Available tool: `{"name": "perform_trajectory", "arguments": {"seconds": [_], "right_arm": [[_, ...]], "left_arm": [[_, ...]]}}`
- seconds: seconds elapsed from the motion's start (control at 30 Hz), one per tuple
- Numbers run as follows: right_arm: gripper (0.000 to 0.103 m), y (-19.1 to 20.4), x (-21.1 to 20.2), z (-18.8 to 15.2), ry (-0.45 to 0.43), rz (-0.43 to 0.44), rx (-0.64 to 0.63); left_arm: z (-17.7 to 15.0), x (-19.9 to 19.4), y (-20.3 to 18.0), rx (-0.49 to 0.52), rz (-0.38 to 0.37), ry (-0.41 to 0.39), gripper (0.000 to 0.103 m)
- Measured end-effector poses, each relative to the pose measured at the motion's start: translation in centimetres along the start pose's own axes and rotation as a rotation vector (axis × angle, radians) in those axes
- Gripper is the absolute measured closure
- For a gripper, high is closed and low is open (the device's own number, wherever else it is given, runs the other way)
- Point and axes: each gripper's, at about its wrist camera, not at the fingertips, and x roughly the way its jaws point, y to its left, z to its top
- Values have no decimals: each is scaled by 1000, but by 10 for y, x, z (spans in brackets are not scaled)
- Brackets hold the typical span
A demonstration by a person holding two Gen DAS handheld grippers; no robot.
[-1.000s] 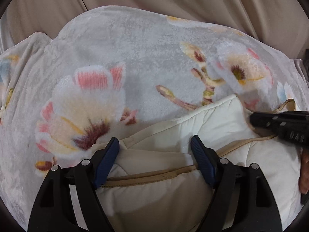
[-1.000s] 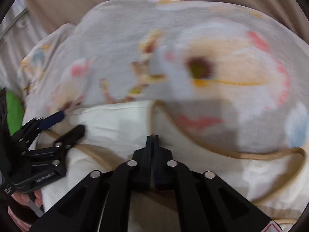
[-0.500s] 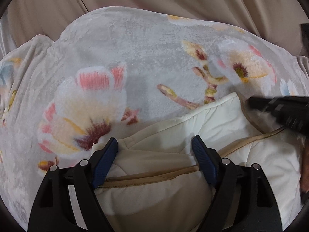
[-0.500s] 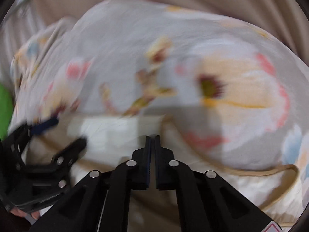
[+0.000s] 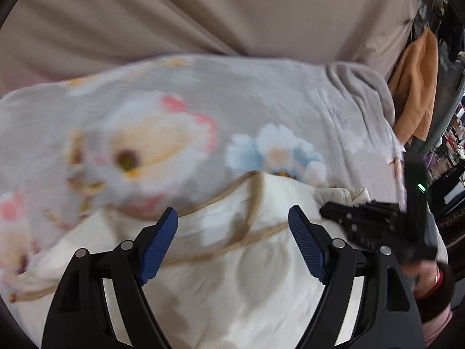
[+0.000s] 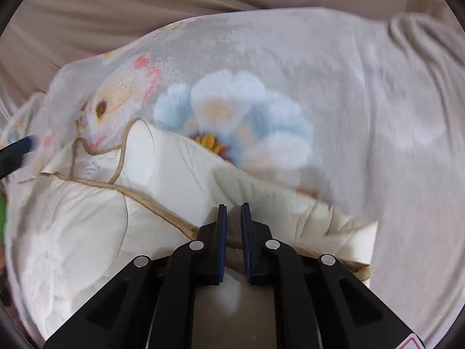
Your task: Fold large clothes
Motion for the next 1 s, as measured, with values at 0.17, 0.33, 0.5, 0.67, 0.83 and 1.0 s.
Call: {"name": "perform_trajectory", "arguments": {"seconds": [0.17,0.33,0.5,0.67,0.83,1.0], "right_arm": [[93,-3,-10,-4,-34,6,-2],[99,-8,-3,-7,-39,14,14],[78,-22,-40,-12,-146,-36,63],[45,-39,-98,-51,-236,16,53],[37,-34,-88,-61,-211,27,34],[92,-17,-73,-58,-175,17,17]], "left_arm": [[11,73,-14,-75,-19,125,67],[11,83,-7,-65,68,108,88],[0,9,27,-47,121,-38,84],[-54,-108,105,-142,188,-181,27],[-105,-135,178,-318,227,-132,18],[-124,-124,204,-359,157,-49,85]]}}
